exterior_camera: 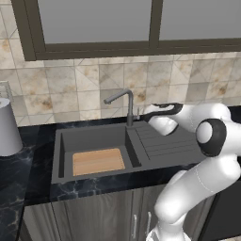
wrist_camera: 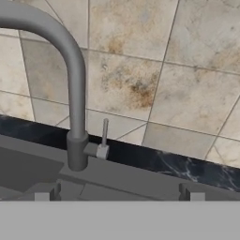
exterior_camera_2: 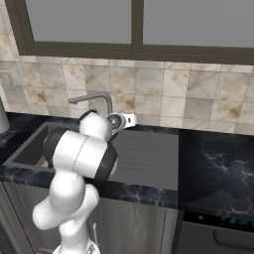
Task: Turn on the sink faucet with hot water and rinse the cutting board for ten seconds, then turn off the faucet. Push the cutting board to reach the water if necessary.
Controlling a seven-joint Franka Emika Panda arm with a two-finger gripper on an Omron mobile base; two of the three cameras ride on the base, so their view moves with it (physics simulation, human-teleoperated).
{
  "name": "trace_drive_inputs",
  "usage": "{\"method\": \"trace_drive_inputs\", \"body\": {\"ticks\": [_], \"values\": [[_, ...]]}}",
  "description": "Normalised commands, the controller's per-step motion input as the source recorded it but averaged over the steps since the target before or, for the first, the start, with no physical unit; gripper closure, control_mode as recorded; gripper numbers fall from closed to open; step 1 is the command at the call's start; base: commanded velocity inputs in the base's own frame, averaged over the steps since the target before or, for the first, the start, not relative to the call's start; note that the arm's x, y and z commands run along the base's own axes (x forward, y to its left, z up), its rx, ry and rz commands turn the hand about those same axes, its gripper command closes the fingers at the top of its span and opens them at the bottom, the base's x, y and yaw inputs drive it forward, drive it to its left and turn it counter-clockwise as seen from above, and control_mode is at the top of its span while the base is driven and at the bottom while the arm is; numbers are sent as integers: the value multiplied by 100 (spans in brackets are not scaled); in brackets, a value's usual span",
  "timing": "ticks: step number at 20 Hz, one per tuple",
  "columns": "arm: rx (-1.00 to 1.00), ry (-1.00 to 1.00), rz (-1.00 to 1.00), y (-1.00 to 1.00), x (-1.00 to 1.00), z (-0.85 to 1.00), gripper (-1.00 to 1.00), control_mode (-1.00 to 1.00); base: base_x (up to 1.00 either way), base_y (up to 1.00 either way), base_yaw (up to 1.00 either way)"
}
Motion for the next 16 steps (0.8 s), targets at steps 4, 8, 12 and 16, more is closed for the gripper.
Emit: {"method": "trace_drive_inputs", "body": {"ticks": [4,8,12,16], "values": [[0,-2,0,0,14,-3,-100,-100,0,0,0],[0,-1,0,0,19,0,-100,-100,0,0,0],[0,0,0,0,22,0,-100,-100,0,0,0],[0,0,0,0,26,-3,-100,-100,0,0,0]]}}
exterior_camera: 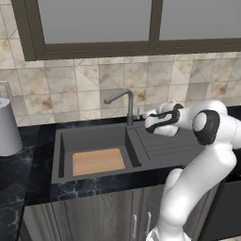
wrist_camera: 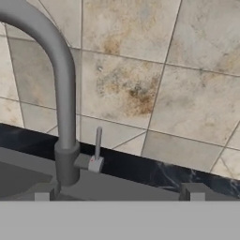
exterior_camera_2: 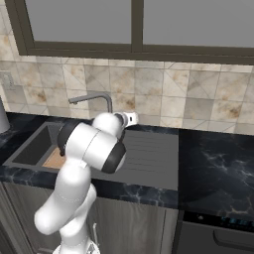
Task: Turn on the sink faucet with hot water and rinse the cutting board for ten seconds, then turn off the faucet. Push the cutting board to reach the water if necessary.
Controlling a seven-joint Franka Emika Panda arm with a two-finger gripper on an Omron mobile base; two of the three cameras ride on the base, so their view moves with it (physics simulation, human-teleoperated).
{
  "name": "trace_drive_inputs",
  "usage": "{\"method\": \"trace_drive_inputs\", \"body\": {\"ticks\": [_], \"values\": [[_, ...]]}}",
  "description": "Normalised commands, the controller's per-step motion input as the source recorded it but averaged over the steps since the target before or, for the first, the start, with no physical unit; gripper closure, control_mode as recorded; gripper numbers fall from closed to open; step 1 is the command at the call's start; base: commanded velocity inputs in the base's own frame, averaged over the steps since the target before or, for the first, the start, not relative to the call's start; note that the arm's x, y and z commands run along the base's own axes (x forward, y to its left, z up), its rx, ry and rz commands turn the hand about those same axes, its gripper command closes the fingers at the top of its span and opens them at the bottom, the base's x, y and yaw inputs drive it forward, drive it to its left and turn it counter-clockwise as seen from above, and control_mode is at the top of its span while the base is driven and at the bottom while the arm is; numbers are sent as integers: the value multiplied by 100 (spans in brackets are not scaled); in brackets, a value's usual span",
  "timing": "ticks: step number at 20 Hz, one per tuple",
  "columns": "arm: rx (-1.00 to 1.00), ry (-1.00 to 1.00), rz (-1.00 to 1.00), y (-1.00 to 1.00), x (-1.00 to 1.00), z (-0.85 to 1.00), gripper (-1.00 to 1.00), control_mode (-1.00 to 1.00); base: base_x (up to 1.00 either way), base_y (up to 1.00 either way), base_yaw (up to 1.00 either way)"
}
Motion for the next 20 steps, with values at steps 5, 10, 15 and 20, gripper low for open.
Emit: {"method": "trace_drive_inputs", "body": {"ticks": [5,10,15,20], "values": [[0,0,0,0,19,-11,-100,-100,0,0,0],[2,0,0,0,5,-19,-100,-100,0,0,0],[7,0,0,0,6,-22,-100,-100,0,0,0],[0,-4,0,0,11,-14,-100,-100,0,0,0]]}}
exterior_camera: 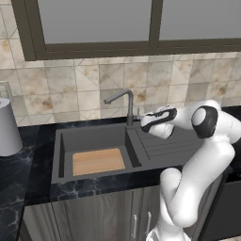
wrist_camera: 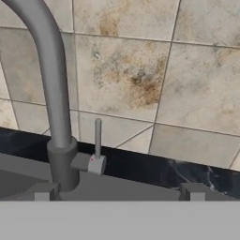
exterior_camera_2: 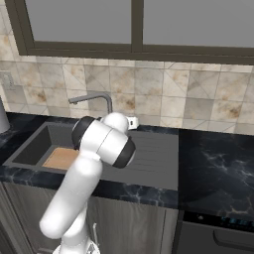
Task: Turn on the sink faucet with hot water and rinse the cutting board for ten seconds, then turn off the faucet. Push the cutting board to reach the water if necessary.
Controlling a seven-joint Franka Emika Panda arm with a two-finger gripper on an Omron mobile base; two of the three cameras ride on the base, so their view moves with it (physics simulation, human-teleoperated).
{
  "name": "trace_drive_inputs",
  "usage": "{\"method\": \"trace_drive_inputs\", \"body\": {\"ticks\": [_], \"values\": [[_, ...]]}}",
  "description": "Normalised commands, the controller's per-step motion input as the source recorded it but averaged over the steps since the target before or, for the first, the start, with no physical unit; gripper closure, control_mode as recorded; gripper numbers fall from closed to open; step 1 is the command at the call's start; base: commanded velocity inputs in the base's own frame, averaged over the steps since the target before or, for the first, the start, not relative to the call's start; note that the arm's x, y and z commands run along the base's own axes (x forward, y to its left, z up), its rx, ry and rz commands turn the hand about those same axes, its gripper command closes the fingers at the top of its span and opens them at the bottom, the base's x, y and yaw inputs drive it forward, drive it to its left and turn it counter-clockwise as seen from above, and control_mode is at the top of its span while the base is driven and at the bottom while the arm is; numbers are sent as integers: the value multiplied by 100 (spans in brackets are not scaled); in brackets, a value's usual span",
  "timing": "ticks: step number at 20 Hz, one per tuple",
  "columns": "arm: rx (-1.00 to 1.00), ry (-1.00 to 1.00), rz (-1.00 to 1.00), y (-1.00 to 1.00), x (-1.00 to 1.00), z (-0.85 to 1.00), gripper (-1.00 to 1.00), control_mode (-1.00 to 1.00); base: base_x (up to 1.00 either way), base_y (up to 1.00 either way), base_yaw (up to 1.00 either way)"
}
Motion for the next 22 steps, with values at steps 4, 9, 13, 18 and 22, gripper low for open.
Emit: {"method": "trace_drive_inputs", "body": {"ticks": [4,9,13,18,22], "values": [[0,-4,0,0,18,0,-100,-100,0,0,0],[0,-1,0,0,26,0,-100,-100,0,0,0],[0,0,0,0,24,0,-100,-100,0,0,0],[0,-1,0,0,18,0,-100,-100,0,0,0],[0,-2,0,0,7,0,-100,-100,0,0,0]]}}
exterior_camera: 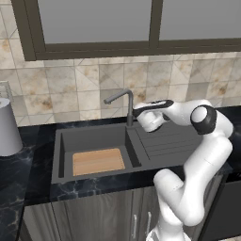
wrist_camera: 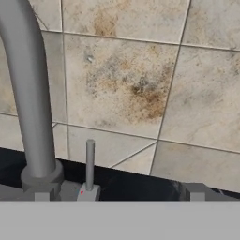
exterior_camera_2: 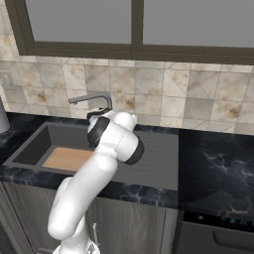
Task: Turn on the sink faucet with hot water and rinse the cutting board for ten seconds, then turn off the faucet. Push the cutting board to reach the water if necessary.
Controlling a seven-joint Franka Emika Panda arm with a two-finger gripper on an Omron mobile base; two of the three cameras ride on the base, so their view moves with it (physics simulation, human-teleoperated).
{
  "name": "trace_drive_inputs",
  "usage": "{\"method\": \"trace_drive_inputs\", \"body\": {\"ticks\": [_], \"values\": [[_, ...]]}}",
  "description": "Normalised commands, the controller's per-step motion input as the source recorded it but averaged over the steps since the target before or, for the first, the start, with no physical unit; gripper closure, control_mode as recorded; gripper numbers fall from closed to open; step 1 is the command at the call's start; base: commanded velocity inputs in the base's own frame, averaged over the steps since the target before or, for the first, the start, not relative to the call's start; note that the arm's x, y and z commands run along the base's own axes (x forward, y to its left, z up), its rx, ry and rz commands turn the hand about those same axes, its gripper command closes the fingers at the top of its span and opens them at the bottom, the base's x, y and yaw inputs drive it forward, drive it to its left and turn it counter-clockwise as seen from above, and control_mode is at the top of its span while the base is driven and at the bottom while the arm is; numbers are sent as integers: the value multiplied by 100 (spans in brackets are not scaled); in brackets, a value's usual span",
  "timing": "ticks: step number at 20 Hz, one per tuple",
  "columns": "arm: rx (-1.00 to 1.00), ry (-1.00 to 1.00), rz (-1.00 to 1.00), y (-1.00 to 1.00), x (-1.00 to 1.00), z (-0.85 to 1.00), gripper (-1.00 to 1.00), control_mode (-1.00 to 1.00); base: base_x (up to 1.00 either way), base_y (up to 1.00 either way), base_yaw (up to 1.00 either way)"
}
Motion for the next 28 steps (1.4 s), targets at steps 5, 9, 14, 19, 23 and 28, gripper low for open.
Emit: {"method": "trace_drive_inputs", "body": {"ticks": [5,9,14,19,23,28], "values": [[0,0,0,0,7,-3,-100,-100,0,0,0],[0,0,0,0,5,-4,-100,-100,0,0,0],[0,0,0,0,8,-3,-100,-100,0,0,0],[0,0,0,0,12,-3,-100,-100,0,0,0],[3,0,0,0,12,-2,-100,-100,0,0,0],[5,0,0,0,8,-2,-100,-100,0,0,0]]}}
